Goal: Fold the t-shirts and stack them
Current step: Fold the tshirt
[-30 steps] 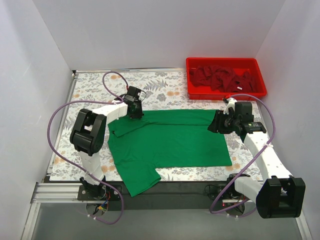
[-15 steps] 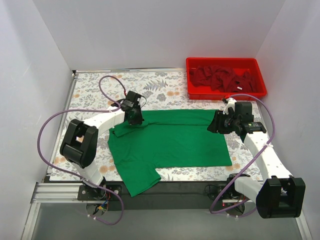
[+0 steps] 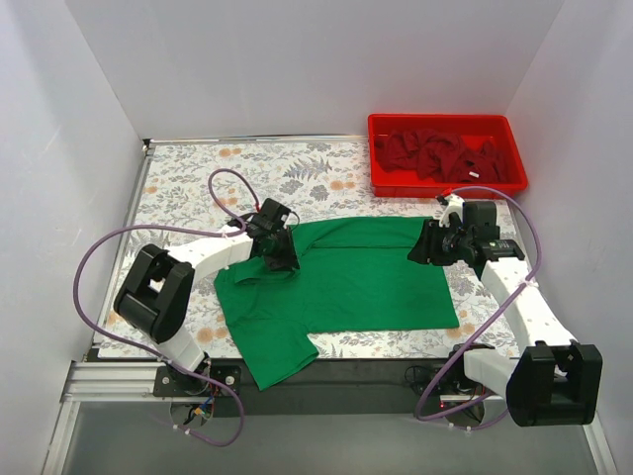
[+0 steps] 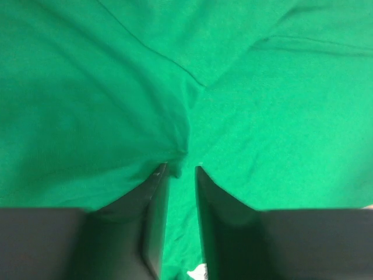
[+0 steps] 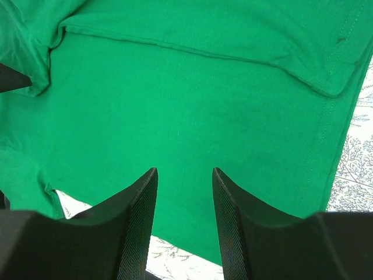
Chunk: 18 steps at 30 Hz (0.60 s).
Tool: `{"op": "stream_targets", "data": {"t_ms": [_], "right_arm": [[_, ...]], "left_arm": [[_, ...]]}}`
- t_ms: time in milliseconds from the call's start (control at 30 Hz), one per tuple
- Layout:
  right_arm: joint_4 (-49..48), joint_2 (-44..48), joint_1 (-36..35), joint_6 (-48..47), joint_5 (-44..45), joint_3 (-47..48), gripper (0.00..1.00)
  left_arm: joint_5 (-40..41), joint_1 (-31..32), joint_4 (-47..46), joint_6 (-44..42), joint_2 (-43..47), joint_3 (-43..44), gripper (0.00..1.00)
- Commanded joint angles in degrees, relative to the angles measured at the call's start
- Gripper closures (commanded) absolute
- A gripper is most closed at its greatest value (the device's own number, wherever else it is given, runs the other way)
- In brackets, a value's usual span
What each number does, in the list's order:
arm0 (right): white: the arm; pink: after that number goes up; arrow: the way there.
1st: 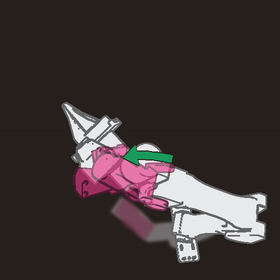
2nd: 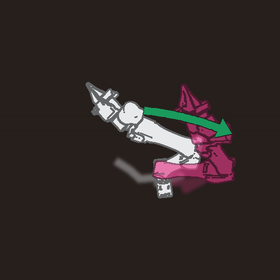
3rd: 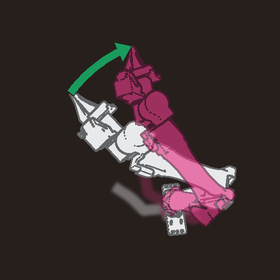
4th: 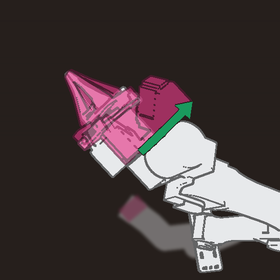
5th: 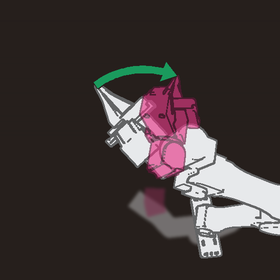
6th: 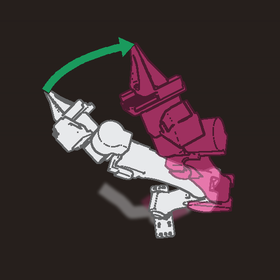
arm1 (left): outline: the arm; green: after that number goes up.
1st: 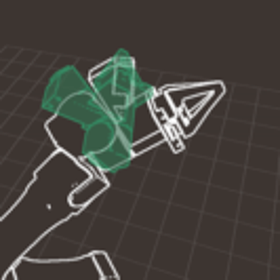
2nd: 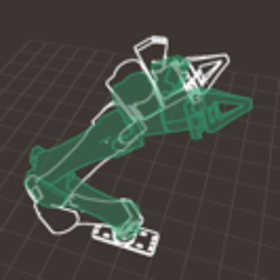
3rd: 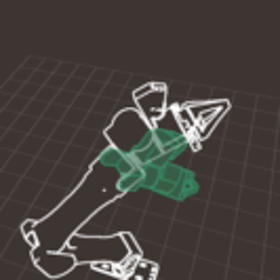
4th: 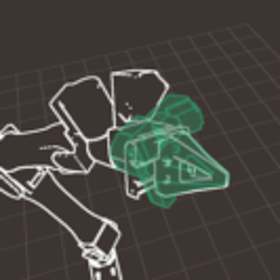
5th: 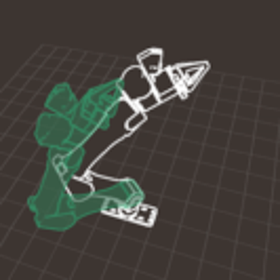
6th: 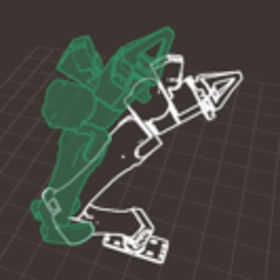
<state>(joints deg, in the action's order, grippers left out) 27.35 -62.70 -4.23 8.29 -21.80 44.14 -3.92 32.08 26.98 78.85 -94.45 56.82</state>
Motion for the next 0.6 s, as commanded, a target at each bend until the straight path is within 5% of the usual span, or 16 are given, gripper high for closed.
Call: {"op": "stream_targets", "data": {"t_ms": [0,67,167,300,567], "right_arm": [[-0.37,-0.32,-0.17,-1.00,-1.75,0.51,0.58],[-0.37,-0.58,-0.17,-1.09,-1.84,0.68,0.58],[-0.46,-1.11,-0.25,-1.00,-1.67,1.30,0.58],[-0.63,-3.30,-0.17,-0.04,0.88,3.93,0.58],[-3.09,-14.89,0.01,3.39,6.16,11.23,0.58]], "left_arm": [[-0.47,0.09,0.44,2.53,4.19,0.13,0.69],[0.49,0.01,0.70,2.89,5.24,0.49,0.56],[4.00,-0.43,2.19,2.19,7.09,2.32,0.50],[10.07,-4.46,3.08,-1.06,7.71,5.23,0.49],[9.37,-17.20,-1.57,-6.86,0.96,8.40,0.55]]}}
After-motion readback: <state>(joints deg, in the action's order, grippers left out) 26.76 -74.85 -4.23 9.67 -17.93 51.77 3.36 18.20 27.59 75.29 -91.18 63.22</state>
